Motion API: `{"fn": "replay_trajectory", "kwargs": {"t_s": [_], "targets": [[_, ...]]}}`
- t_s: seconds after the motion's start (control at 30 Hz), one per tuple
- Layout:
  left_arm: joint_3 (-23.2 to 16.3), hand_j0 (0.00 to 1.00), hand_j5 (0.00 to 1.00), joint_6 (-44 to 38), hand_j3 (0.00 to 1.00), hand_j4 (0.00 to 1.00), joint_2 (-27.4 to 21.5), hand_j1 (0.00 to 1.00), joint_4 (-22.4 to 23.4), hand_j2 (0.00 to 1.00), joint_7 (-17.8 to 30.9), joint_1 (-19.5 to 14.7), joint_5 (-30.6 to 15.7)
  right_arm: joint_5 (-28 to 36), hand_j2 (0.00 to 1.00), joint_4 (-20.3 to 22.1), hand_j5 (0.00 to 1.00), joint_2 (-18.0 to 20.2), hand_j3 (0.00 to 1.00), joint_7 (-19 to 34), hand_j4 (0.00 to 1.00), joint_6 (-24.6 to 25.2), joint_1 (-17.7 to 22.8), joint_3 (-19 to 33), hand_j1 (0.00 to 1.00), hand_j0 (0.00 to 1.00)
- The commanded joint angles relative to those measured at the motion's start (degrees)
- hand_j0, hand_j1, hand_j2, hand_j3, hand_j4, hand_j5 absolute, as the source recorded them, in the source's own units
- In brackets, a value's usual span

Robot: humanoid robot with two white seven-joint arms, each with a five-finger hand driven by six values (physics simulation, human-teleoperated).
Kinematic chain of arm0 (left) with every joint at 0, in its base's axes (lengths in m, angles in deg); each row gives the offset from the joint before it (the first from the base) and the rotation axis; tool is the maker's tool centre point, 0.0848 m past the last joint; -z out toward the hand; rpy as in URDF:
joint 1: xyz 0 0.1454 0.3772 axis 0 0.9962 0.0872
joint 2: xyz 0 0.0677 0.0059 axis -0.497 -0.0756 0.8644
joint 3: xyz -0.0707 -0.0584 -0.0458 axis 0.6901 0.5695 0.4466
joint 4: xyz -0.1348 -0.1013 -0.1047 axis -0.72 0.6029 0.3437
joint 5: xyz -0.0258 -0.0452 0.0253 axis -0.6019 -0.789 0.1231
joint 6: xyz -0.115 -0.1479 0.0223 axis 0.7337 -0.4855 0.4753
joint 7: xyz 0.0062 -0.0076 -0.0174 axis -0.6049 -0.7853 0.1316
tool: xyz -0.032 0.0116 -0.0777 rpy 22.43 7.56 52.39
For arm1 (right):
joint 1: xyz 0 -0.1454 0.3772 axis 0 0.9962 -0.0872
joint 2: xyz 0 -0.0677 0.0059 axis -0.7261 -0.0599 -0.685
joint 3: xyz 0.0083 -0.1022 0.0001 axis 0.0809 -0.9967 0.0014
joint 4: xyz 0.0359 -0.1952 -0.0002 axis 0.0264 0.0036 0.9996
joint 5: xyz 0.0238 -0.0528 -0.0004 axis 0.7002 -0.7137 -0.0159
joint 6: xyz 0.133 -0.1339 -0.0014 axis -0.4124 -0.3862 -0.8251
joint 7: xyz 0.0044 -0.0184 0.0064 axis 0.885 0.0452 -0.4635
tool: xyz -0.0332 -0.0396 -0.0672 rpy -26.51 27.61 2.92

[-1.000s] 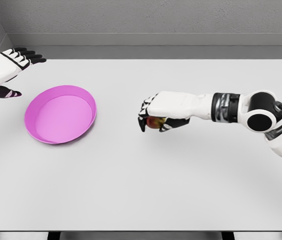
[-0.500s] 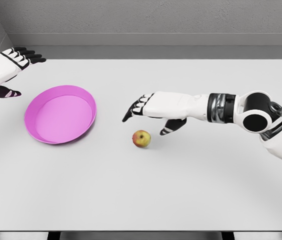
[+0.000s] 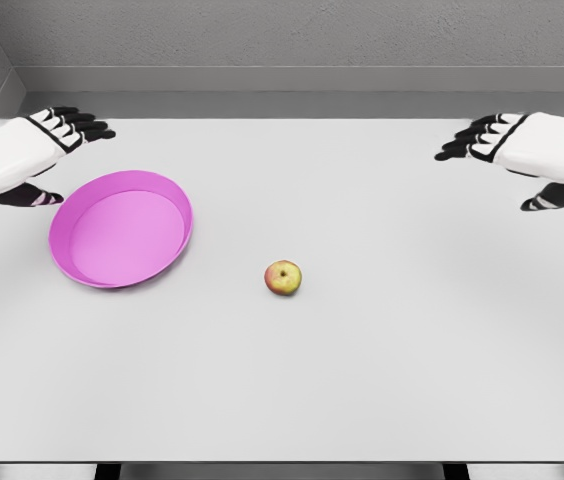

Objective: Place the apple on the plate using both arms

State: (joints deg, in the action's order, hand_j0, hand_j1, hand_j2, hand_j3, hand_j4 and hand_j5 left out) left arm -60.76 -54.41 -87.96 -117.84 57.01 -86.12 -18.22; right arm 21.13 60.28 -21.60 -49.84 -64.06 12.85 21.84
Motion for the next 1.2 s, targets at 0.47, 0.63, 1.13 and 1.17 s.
{"fn": "replay_trajectory", "kwargs": {"t_s": [0.47,0.63,1.13,1.17], "targets": [[-9.13,1.00,1.00,-0.03,1.00,1.00,9.24,1.00,-9.14,1.00,7.96,-5.10,0.10,0.35,1.00,0.09,1.00,1.64,1.00,-0.03,1.00,-3.47,3.43,1.30,1.00,1.00],[-11.50,1.00,1.00,-0.03,1.00,1.00,9.68,1.00,-9.05,1.00,9.28,-6.33,3.00,0.35,1.00,0.09,1.00,1.64,1.00,-0.03,1.00,-3.47,3.52,2.00,1.00,1.00],[-23.36,1.00,1.00,-0.03,1.00,1.00,12.84,1.00,-11.60,1.00,12.35,-13.27,7.04,0.35,1.00,0.09,1.00,1.46,1.00,-0.03,1.00,-3.47,3.43,2.09,1.00,1.00],[-25.12,1.00,1.00,-0.03,1.00,1.00,13.19,1.00,-11.51,1.00,12.35,-14.24,6.78,0.35,1.00,0.09,1.00,1.55,1.00,-0.03,1.00,-3.47,3.43,2.09,1.00,1.00]]}}
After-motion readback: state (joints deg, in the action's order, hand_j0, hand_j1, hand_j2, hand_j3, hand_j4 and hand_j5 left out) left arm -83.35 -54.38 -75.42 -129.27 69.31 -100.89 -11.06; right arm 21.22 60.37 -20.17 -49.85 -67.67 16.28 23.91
